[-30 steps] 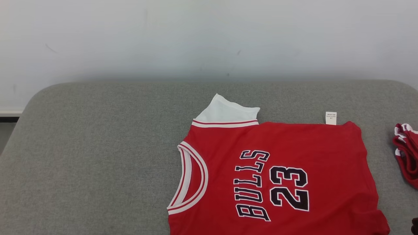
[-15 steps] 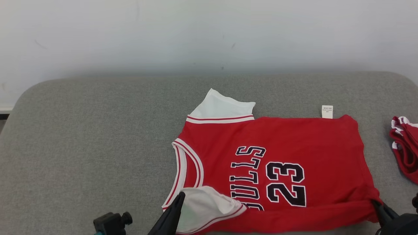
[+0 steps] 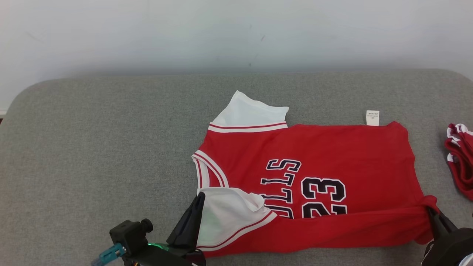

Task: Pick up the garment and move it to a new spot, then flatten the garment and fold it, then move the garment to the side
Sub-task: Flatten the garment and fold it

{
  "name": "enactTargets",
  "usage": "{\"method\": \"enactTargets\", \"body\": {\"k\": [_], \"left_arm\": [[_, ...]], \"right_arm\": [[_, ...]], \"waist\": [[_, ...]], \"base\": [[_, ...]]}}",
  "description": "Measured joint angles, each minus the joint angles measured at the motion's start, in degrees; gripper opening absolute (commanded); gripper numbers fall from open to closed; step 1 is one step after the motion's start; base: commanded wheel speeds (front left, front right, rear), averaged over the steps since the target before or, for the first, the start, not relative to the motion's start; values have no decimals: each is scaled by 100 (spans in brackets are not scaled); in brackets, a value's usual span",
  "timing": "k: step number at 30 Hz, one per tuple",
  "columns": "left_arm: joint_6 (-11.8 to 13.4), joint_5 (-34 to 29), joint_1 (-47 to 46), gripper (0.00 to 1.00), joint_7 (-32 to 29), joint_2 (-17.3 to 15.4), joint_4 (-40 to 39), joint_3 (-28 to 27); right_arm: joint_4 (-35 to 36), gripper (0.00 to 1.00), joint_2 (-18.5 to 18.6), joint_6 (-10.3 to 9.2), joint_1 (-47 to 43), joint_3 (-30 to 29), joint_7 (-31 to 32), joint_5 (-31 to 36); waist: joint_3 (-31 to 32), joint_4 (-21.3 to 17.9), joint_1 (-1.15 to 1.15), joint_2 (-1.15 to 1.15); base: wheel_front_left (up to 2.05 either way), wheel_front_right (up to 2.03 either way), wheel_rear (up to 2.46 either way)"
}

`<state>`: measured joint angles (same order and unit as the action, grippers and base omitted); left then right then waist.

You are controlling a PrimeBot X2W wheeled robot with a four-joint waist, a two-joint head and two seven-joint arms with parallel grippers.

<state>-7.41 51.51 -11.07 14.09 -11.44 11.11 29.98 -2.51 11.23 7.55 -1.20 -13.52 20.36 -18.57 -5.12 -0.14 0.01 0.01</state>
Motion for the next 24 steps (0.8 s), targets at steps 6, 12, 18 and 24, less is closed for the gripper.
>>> {"method": "enactTargets", "body": {"k": [6,12,18,24], "left_arm": [[-1,-323,-297,0,54,91,308,-26],[49,-734,-711,0,74,205,793,-47],[88,-1005,-1044,0,79,376,1234,-174],[86,-1293,-1334,0,80,506,1633,-227]], "right_arm": [[-212,0,-16,0,87,-81,-109,81],[-459,0,-49,0,391,-90,-293,157],[-818,0,-44,0,645,14,-446,203],[-1151,0,8,0,771,75,-565,201]], "waist": [[-82,38,0,0],[-188,27,0,0],[-291,-22,-1,0],[-358,-50,-1,0]], "base": [[0,0,0],[0,0,0],[0,0,0],[0,0,0]]}}
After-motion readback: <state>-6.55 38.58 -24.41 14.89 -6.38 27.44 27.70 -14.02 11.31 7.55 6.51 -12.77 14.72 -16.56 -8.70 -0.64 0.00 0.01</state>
